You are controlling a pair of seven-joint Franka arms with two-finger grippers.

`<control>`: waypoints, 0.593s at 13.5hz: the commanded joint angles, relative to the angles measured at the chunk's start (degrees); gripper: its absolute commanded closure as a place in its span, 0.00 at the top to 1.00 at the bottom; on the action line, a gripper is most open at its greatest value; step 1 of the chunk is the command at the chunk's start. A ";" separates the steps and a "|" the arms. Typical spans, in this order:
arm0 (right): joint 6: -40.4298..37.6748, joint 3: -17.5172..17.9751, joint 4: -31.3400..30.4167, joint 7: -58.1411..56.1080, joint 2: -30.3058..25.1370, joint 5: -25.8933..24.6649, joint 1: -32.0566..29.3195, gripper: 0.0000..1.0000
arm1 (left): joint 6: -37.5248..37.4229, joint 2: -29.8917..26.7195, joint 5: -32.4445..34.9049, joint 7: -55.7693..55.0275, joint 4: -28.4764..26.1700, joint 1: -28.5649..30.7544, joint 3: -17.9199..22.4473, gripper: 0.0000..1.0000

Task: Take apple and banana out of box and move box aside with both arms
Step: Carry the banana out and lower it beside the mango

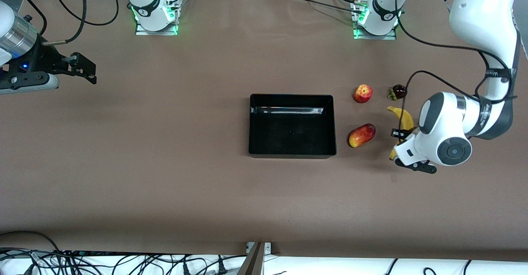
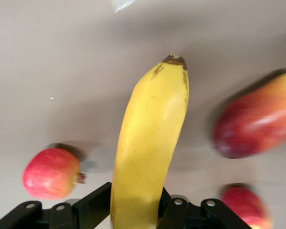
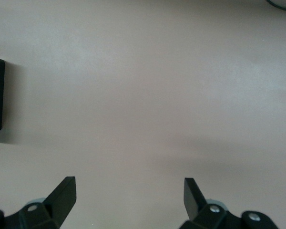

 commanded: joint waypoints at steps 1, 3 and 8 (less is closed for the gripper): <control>-2.89 0.52 1.15 -0.15 0.10 0.30 0.22 1.00 | 3.86 2.73 2.54 1.49 -2.12 1.45 -0.87 0.34; -2.98 0.52 1.24 -0.41 0.10 0.39 0.22 1.00 | 8.18 2.91 2.54 1.49 -4.86 1.89 -0.87 1.00; -3.25 3.32 -0.78 0.64 0.53 1.35 1.62 1.00 | 2.42 -1.64 1.75 0.71 -0.76 1.29 -2.80 1.00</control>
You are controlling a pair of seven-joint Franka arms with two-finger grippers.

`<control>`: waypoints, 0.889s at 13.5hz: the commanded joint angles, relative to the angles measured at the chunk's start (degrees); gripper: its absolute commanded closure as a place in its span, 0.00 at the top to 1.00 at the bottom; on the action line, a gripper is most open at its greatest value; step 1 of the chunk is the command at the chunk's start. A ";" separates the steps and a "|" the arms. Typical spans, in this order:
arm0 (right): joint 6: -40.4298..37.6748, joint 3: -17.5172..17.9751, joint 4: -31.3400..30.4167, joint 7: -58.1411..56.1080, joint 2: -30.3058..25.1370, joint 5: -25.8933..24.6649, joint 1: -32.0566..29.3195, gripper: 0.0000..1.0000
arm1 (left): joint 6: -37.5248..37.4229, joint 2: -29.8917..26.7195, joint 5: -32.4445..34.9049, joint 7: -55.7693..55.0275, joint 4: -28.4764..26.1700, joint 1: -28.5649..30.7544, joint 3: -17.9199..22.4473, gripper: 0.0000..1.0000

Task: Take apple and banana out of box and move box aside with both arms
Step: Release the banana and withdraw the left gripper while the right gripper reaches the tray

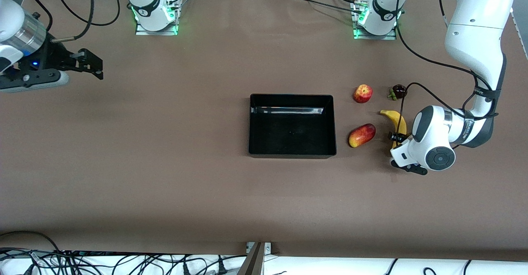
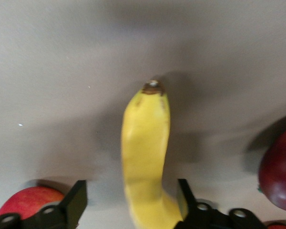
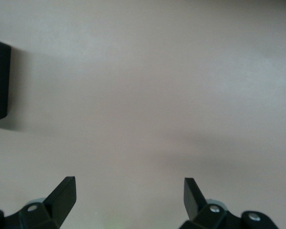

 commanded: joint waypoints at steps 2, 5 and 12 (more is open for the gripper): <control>0.48 1.48 -0.65 0.75 2.03 2.71 1.95 1.00 | -12.12 -6.07 0.39 0.03 11.65 -1.59 -2.98 1.00; 4.60 1.57 -0.74 2.40 6.60 7.46 3.88 1.00 | -21.13 -10.18 -2.60 0.55 19.86 -1.42 -3.87 1.00; 23.31 1.66 -0.82 25.76 21.00 8.69 17.67 1.00 | -22.10 -26.08 -9.00 -3.29 14.81 -0.88 1.11 1.00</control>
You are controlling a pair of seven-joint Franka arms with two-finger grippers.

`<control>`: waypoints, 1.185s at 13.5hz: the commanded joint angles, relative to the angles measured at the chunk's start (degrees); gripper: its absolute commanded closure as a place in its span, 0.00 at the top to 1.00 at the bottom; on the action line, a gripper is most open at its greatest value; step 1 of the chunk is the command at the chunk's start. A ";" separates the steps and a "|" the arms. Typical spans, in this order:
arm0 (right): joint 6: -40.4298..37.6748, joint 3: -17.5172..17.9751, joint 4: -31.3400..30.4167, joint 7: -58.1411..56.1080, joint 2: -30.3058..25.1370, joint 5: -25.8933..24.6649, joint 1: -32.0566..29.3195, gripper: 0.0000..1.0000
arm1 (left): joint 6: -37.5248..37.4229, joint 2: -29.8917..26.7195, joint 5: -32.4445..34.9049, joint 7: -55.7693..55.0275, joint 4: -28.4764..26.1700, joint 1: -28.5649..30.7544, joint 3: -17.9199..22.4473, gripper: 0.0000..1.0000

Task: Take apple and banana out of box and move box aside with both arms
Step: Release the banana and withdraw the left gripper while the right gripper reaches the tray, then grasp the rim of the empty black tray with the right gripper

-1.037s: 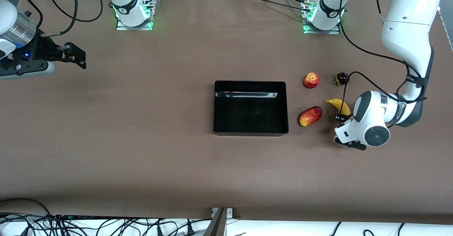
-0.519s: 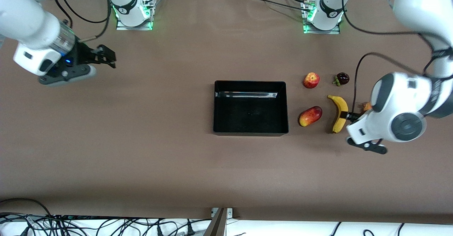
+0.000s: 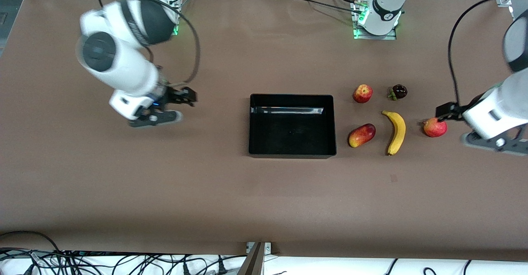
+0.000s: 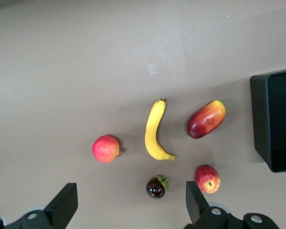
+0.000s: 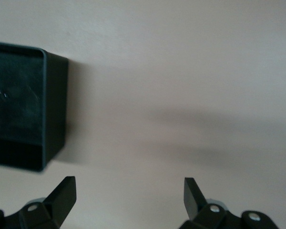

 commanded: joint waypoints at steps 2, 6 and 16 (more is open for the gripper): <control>9.56 -0.57 0.74 12.39 7.48 2.62 6.96 1.00 | 6.93 -13.03 -9.13 -5.16 -16.66 -5.85 12.21 1.00; 18.10 -0.57 1.18 19.69 14.42 2.62 12.24 1.00 | 9.35 -20.72 -9.42 -4.91 -25.52 -8.95 14.63 1.00; 22.68 -0.57 1.36 21.65 20.85 2.27 14.63 0.00 | 8.38 -19.31 -8.89 -4.19 -23.14 -9.48 12.69 1.00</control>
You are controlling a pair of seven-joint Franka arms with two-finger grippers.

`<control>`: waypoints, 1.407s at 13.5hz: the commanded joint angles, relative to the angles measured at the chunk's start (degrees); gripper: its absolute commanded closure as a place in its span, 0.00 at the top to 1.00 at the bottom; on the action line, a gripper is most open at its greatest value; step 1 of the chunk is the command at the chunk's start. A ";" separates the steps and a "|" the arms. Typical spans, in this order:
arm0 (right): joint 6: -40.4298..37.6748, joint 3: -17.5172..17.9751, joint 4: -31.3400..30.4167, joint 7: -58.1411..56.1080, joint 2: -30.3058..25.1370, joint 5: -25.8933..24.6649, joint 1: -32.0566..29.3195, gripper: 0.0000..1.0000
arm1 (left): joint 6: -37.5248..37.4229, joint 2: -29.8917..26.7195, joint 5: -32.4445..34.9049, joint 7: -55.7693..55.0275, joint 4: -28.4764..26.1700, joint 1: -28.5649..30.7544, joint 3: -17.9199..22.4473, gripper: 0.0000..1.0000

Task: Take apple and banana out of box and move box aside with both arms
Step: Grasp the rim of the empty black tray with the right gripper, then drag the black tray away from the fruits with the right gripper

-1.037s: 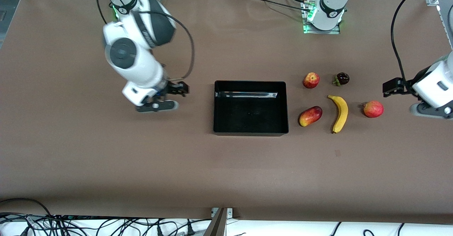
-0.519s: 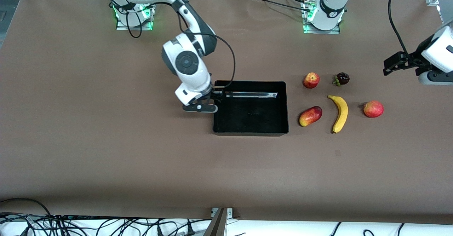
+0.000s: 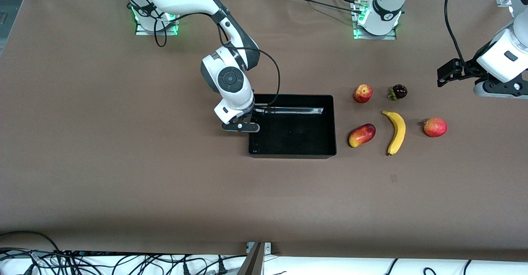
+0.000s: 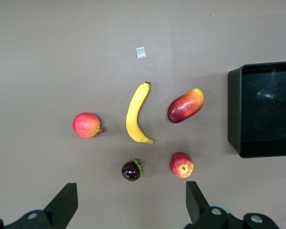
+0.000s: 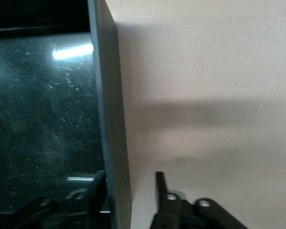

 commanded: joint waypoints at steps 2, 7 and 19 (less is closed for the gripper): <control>0.34 -0.31 2.06 -0.61 0.96 0.66 -0.44 0.00 | 0.10 -0.06 -0.04 0.02 0.08 0.11 -0.10 1.00; -3.68 -0.66 5.84 -1.40 -0.44 0.49 -2.36 0.00 | -0.25 -0.06 -0.04 -0.16 0.08 0.11 -0.01 1.00; -8.39 -23.13 -19.43 -47.59 -19.42 1.28 -9.49 0.00 | -0.78 -0.06 -0.04 -0.59 0.17 0.02 -0.10 1.00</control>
